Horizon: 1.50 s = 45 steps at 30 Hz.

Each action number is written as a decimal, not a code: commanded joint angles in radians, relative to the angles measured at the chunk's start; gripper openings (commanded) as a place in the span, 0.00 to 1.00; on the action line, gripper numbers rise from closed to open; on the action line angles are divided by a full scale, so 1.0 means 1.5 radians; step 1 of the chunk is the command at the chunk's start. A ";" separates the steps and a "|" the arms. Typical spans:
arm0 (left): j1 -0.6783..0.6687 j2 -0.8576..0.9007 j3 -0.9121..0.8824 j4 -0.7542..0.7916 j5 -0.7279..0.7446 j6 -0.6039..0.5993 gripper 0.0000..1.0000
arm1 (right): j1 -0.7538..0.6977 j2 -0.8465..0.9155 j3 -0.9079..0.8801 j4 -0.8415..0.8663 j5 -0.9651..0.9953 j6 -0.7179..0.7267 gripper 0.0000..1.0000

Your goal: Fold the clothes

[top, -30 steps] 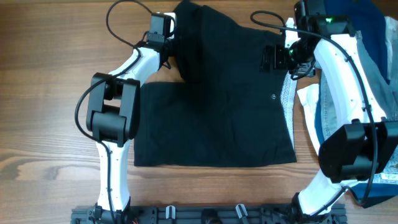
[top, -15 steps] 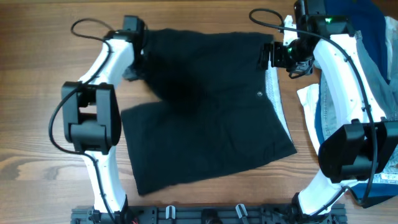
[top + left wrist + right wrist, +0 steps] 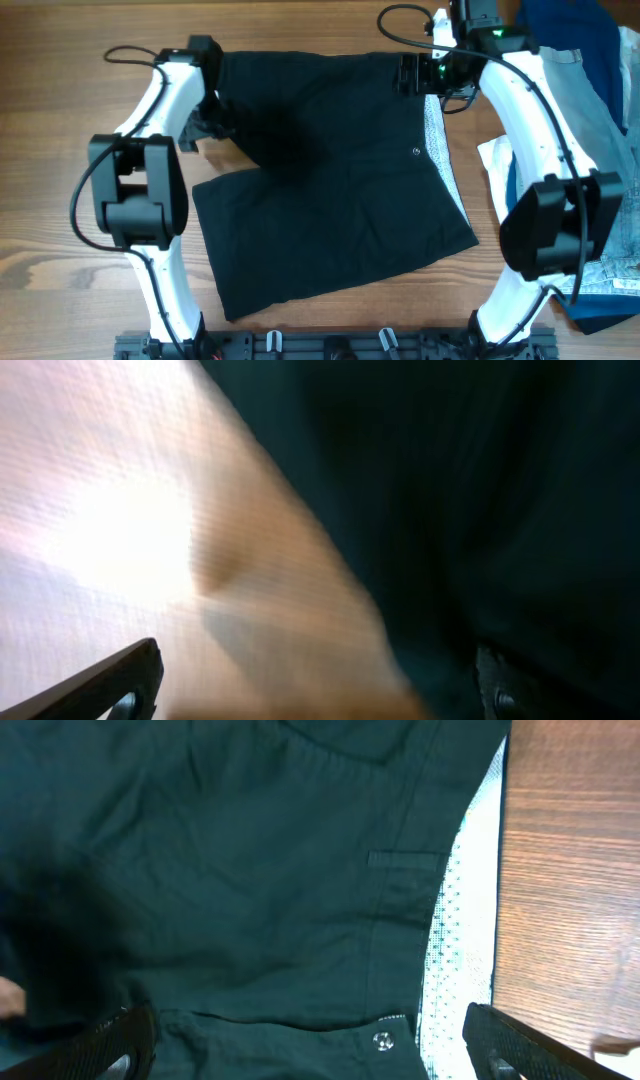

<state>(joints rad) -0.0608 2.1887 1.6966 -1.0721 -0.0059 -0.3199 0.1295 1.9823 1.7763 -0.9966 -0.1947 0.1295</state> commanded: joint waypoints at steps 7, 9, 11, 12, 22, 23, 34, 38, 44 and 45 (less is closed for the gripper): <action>0.033 -0.013 -0.011 0.140 0.003 0.002 0.97 | 0.002 0.025 -0.003 0.010 -0.011 0.000 0.99; 0.030 -0.006 -0.011 0.157 0.006 0.002 0.90 | 0.002 0.025 -0.003 0.011 -0.011 0.000 0.99; 0.024 0.002 -0.011 0.170 0.012 0.001 0.82 | 0.002 0.025 -0.003 0.011 -0.011 0.000 0.99; 0.020 0.005 -0.012 0.175 0.014 0.001 0.77 | 0.002 0.025 -0.003 0.011 -0.011 0.000 0.99; -0.028 0.012 -0.046 0.240 0.010 0.001 0.53 | 0.002 0.025 -0.003 0.008 -0.006 0.000 0.99; -0.028 0.012 -0.049 0.245 0.010 0.001 0.50 | 0.002 0.025 -0.003 0.008 -0.006 0.000 0.99; -0.033 -0.002 -0.031 0.288 0.011 0.001 0.04 | 0.002 0.025 -0.003 0.001 -0.006 -0.005 0.99; -0.059 -0.039 -0.019 0.292 0.011 0.001 0.04 | 0.002 0.025 -0.003 -0.001 -0.006 -0.012 0.99; -0.132 -0.095 -0.017 0.328 0.010 0.002 0.04 | 0.002 0.025 -0.003 0.000 -0.006 -0.011 0.98; -0.150 -0.098 -0.017 0.337 0.010 0.005 0.04 | 0.002 0.025 -0.003 0.001 -0.006 -0.009 0.99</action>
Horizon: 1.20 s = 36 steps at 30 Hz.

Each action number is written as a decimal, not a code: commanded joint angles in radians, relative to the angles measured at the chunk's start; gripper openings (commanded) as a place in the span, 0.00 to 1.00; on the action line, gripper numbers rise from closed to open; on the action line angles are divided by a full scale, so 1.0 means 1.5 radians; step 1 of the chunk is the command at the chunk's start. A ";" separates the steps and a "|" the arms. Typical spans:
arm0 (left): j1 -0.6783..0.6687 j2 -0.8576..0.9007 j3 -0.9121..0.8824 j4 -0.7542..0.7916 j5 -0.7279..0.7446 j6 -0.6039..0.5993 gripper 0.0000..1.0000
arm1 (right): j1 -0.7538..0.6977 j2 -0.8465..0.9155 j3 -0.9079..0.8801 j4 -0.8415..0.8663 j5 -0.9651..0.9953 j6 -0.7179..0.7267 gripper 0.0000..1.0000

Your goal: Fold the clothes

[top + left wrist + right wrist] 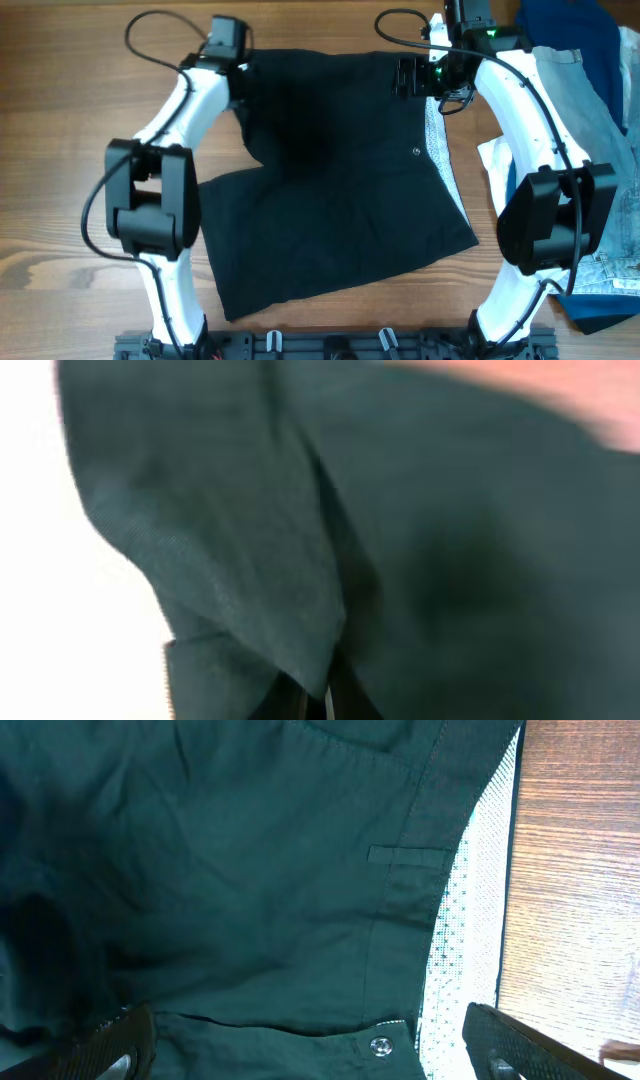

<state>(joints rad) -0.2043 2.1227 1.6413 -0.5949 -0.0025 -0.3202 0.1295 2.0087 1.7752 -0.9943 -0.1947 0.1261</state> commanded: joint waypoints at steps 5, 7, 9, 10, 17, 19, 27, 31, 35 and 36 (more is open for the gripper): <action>-0.111 -0.053 0.019 0.033 0.008 0.006 0.04 | 0.001 0.008 -0.002 -0.005 -0.006 -0.007 0.98; -0.126 -0.052 0.019 0.033 -0.004 0.006 0.04 | 0.001 0.008 -0.002 -0.006 -0.006 -0.007 0.98; -0.137 -0.052 0.019 0.030 -0.023 0.006 0.04 | 0.001 0.008 -0.002 -0.006 -0.006 -0.007 0.99; -0.140 -0.052 0.019 0.028 -0.023 0.006 0.04 | 0.001 0.008 -0.002 -0.006 -0.005 -0.007 0.99; -0.143 -0.052 0.019 0.013 -0.022 0.007 1.00 | 0.000 0.008 -0.002 -0.008 0.014 0.008 0.98; -0.141 -0.053 0.019 0.015 -0.022 0.017 1.00 | 0.000 0.008 -0.002 -0.008 0.014 0.008 0.99; -0.098 -0.088 0.024 -0.076 -0.022 0.017 1.00 | 0.000 0.008 -0.002 -0.010 0.014 0.007 0.99; -0.056 -0.117 0.024 -0.126 -0.021 -0.026 1.00 | 0.000 0.008 -0.002 -0.010 0.014 0.007 0.99; -0.013 -0.122 0.022 -0.132 -0.013 -0.056 1.00 | 0.000 0.008 -0.002 -0.010 0.014 0.005 0.99; -0.007 -0.119 0.021 -0.130 -0.010 -0.056 1.00 | 0.000 0.008 -0.003 -0.010 0.014 0.005 0.99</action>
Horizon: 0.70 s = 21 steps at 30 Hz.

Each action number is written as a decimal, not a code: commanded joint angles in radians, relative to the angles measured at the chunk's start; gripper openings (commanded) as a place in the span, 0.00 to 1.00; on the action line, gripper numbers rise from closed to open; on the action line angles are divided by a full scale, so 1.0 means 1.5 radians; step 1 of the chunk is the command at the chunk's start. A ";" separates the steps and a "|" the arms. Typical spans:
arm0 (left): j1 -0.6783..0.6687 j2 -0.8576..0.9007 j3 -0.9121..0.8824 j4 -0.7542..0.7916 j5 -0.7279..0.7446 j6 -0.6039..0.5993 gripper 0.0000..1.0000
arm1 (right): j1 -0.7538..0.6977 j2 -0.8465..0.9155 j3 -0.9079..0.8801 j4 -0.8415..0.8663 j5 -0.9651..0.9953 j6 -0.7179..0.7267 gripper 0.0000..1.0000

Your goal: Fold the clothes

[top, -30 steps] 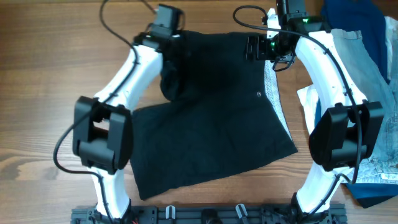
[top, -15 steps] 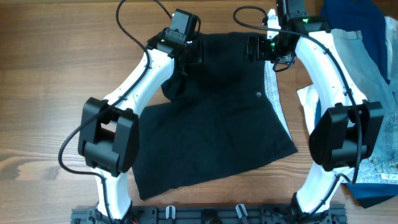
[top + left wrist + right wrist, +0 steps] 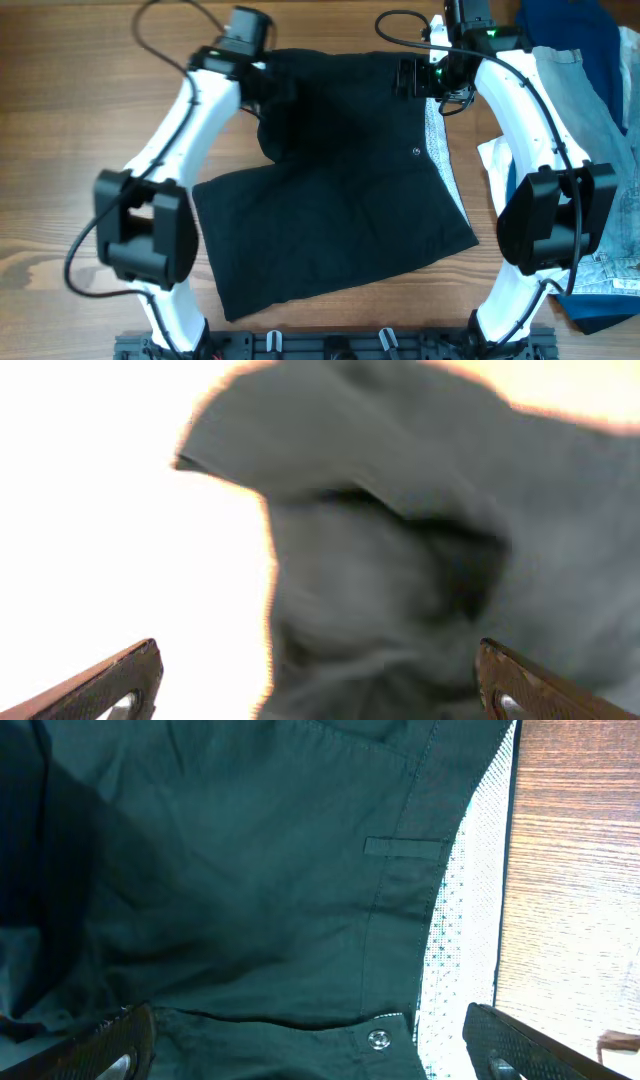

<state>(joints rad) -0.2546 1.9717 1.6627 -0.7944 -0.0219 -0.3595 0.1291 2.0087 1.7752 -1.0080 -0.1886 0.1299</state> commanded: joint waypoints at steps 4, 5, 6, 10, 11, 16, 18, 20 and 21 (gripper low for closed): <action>0.055 0.016 0.000 0.013 0.038 -0.020 0.95 | 0.001 0.008 -0.002 -0.001 0.009 0.002 0.99; 0.060 0.025 -0.004 0.020 0.044 -0.020 0.93 | 0.001 0.008 -0.002 -0.002 0.007 0.002 0.99; 0.066 0.034 -0.008 0.029 0.050 -0.020 0.92 | 0.001 0.008 -0.002 -0.003 0.004 0.001 0.99; 0.090 0.068 -0.010 0.079 0.148 0.010 0.88 | 0.001 0.008 -0.002 -0.010 0.005 -0.006 0.99; 0.093 0.072 -0.010 0.089 0.175 0.016 0.86 | 0.001 0.008 -0.002 -0.011 0.005 -0.010 0.99; 0.094 0.102 -0.010 0.104 0.202 0.028 0.83 | 0.001 0.008 -0.002 -0.011 0.005 -0.012 0.99; 0.094 0.114 -0.010 0.106 0.213 0.037 0.83 | 0.001 0.008 -0.002 -0.011 0.005 -0.012 0.99; 0.094 0.123 -0.010 0.115 0.240 0.053 0.81 | 0.001 0.008 -0.002 -0.011 0.005 -0.013 0.99; 0.094 0.125 -0.010 0.124 0.259 0.060 0.81 | 0.001 0.008 -0.002 -0.011 0.005 -0.013 0.99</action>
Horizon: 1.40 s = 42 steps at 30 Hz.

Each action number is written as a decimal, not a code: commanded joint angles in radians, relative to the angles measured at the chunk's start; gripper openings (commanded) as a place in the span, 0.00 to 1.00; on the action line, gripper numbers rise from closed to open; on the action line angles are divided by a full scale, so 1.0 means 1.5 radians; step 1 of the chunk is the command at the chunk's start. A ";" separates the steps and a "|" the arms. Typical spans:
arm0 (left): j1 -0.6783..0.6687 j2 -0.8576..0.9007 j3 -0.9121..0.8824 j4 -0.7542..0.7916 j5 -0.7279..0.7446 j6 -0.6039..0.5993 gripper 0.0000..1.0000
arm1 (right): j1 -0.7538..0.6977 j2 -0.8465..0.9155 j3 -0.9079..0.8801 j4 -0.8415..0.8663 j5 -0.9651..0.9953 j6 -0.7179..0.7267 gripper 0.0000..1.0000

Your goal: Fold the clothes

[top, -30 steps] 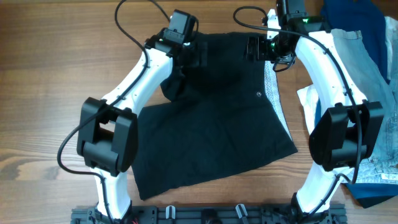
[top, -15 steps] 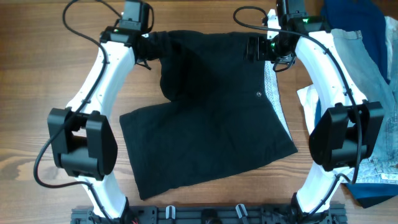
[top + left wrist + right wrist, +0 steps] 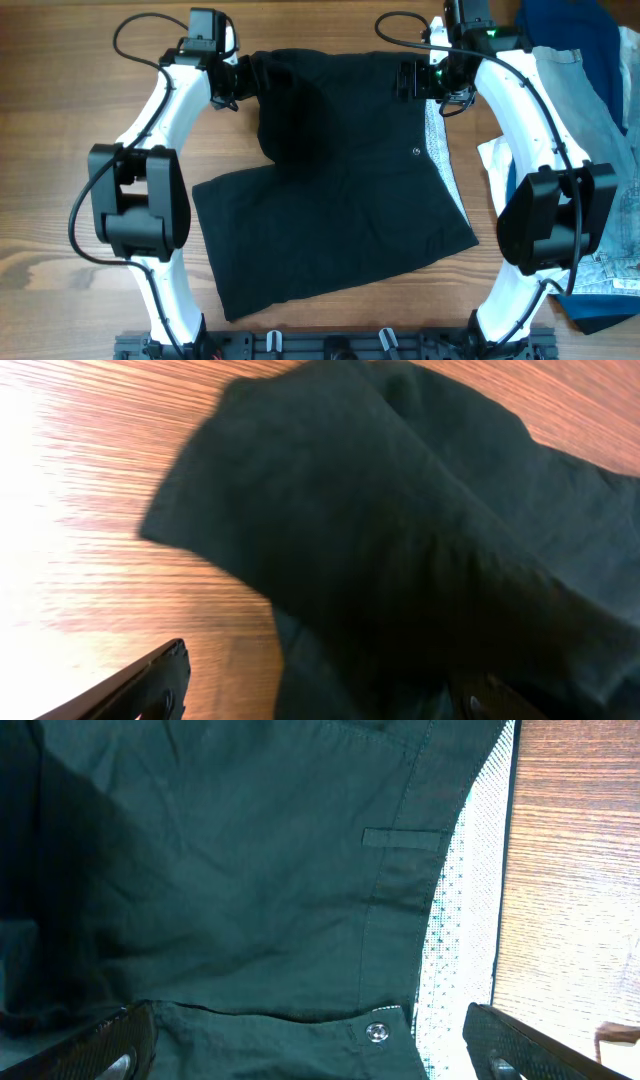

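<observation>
Black shorts lie spread on the wooden table, the far-left leg end doubled back onto the cloth. A white dotted waistband lining shows along the right edge, with a metal button beside it. My left gripper stands open just left of the folded leg end; in the left wrist view the left gripper straddles the cloth's edge without gripping it. My right gripper hovers open over the waistband, and in its wrist view the right gripper holds nothing.
A pile of other clothes sits at the far right: a dark blue garment, pale denim and a white piece. Bare wood lies left of the shorts. The arm bases and rail run along the front edge.
My left gripper, open then over the folded leg end, has moved back to the left and now sits just off the cloth's edge. The right gripper has not moved.
My left gripper was open at the shorts' left edge, with the leg spread out flat. Then it was shut on the leg's cloth near the far corner. Later it stood open over the leg end, now doubled inward, and it has since drawn left. The right gripper stayed open over the waistband.
</observation>
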<state>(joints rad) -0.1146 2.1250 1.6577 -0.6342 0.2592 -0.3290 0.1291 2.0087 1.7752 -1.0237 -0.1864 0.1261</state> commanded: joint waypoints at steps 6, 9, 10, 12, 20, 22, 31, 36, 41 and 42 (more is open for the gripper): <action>-0.001 0.040 -0.006 0.057 0.112 0.043 0.82 | 0.001 0.008 -0.002 -0.002 0.004 -0.010 0.99; -0.001 0.056 -0.006 0.057 0.114 0.043 0.80 | 0.001 0.008 -0.002 -0.001 0.004 -0.010 0.99; -0.001 0.063 -0.006 0.060 0.114 0.042 0.78 | 0.001 0.008 -0.002 -0.001 0.004 -0.010 0.99; -0.001 0.068 -0.006 0.062 0.114 0.043 0.72 | 0.001 0.008 -0.002 -0.001 0.004 -0.010 0.99; 0.001 0.068 -0.006 0.069 0.114 0.042 0.27 | 0.001 0.008 -0.002 -0.001 0.004 -0.010 0.99; 0.002 0.065 -0.006 0.063 0.114 0.042 0.15 | 0.001 0.008 -0.002 -0.002 0.004 -0.010 0.99; 0.041 -0.017 -0.006 -0.179 0.008 0.037 0.07 | 0.001 0.008 -0.002 -0.014 0.003 -0.012 0.99; 0.052 -0.020 -0.006 -0.378 -0.090 0.038 0.42 | 0.001 0.008 -0.002 -0.023 0.003 -0.012 0.99; 0.052 -0.020 -0.006 -0.458 -0.173 0.038 0.66 | 0.001 0.008 -0.002 -0.022 0.003 -0.012 0.99; 0.052 -0.020 -0.006 -0.458 -0.180 0.037 0.70 | 0.001 0.008 -0.002 -0.022 0.003 -0.012 0.99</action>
<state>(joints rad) -0.0345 2.1143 1.6505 -1.3022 0.1108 -0.2741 0.1291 2.0087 1.7752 -1.0546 -0.1864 0.1257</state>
